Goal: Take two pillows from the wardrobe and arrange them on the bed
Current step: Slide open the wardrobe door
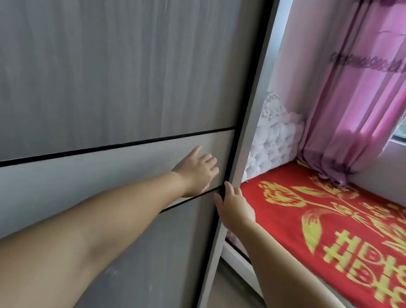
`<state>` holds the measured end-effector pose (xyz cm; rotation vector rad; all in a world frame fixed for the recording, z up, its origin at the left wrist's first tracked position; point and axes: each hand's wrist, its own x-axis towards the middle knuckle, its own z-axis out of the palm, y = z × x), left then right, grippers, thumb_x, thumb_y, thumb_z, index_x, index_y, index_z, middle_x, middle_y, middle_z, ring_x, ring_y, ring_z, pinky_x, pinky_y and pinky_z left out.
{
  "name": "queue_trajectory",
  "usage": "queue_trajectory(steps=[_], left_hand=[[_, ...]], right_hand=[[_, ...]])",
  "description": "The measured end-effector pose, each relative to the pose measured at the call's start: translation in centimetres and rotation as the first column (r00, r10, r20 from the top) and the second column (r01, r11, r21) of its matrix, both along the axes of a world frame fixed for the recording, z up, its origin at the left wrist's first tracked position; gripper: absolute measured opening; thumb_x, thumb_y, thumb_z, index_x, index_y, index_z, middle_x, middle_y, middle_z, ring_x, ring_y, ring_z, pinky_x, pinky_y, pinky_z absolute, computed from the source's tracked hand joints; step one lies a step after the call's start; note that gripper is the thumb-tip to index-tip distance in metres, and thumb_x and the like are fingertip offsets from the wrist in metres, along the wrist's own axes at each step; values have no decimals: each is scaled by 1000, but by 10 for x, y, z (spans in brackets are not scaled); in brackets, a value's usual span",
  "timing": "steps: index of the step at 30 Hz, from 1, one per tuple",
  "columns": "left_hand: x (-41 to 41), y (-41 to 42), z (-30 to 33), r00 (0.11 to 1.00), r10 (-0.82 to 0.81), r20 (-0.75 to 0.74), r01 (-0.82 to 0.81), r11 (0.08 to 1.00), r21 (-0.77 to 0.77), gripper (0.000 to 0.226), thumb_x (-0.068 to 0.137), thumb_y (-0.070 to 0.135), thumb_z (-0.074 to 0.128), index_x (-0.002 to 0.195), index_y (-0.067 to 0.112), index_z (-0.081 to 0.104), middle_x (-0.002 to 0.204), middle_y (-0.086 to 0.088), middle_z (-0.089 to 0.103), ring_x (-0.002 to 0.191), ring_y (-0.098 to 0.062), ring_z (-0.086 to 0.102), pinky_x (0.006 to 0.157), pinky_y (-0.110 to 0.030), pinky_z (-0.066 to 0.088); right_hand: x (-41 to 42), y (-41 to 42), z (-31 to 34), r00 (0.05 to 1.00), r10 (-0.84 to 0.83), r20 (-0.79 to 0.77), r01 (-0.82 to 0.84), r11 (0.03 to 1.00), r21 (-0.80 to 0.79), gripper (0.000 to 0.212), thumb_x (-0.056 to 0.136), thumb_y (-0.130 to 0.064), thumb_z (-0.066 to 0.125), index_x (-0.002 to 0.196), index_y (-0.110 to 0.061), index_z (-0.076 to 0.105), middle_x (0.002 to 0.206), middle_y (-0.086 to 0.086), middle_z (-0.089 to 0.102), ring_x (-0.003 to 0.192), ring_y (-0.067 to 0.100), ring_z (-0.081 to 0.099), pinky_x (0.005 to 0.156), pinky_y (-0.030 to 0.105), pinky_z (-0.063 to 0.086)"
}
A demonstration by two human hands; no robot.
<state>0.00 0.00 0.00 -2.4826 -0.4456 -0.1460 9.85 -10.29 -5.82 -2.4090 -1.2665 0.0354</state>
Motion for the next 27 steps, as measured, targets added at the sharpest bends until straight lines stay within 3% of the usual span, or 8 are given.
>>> queue_trajectory(steps=[3,5,7,12,15,17,21,27], left_hand=[[35,28,15,996,-60,-73,71,984,166,47,94,23,39,137,5,37,148,-18,34,140,-31,25,116,-55,5],[62,38,28,982,-96,-160,131,966,223,51,95,25,40,140,2,33,150,-19,31,141,-32,22,115,-56,2],[86,42,34,971,-103,-215,158,954,255,54,94,26,41,140,-1,33,150,-20,30,142,-33,21,115,-57,-1],[109,56,37,957,-36,-287,140,927,349,48,97,27,31,140,7,38,150,-13,33,142,-32,20,115,-57,-7],[113,60,34,944,55,-326,88,908,410,51,98,31,26,146,12,25,155,-10,23,145,-30,11,113,-58,-10],[117,60,31,939,90,-331,73,892,447,52,98,32,25,147,14,22,156,-7,20,145,-28,9,113,-58,-11],[119,60,30,941,65,-332,108,872,477,52,98,31,23,147,14,20,157,-4,19,146,-25,5,114,-54,-12],[110,57,31,942,35,-333,146,851,505,47,100,25,20,145,8,25,155,-8,24,145,-27,13,113,-54,-9]], right_hand=[[12,49,3,956,50,-288,14,977,214,51,101,-29,41,148,-14,27,150,13,33,131,33,42,101,42,41],[21,79,2,851,78,-520,122,933,339,58,100,-31,42,150,-11,20,152,17,28,135,35,37,107,41,35],[29,99,-2,750,69,-658,208,920,334,65,101,-33,39,154,-10,7,155,21,16,140,38,29,114,46,28],[28,125,-13,763,17,-646,320,859,400,55,102,-20,34,152,-6,18,156,18,17,140,35,25,113,42,24],[25,131,-11,628,-11,-778,465,807,363,56,104,-23,30,155,-13,10,160,14,9,143,34,22,115,38,20],[27,133,-8,589,-8,-808,515,774,368,57,103,-28,31,155,-16,10,160,14,12,143,36,24,115,40,21],[31,129,-14,613,25,-790,474,788,393,61,103,-31,34,155,-15,7,160,13,10,145,32,19,117,40,17],[30,118,-40,636,29,-772,423,823,379,63,101,-28,37,155,-13,7,162,12,8,148,28,15,119,37,13]])
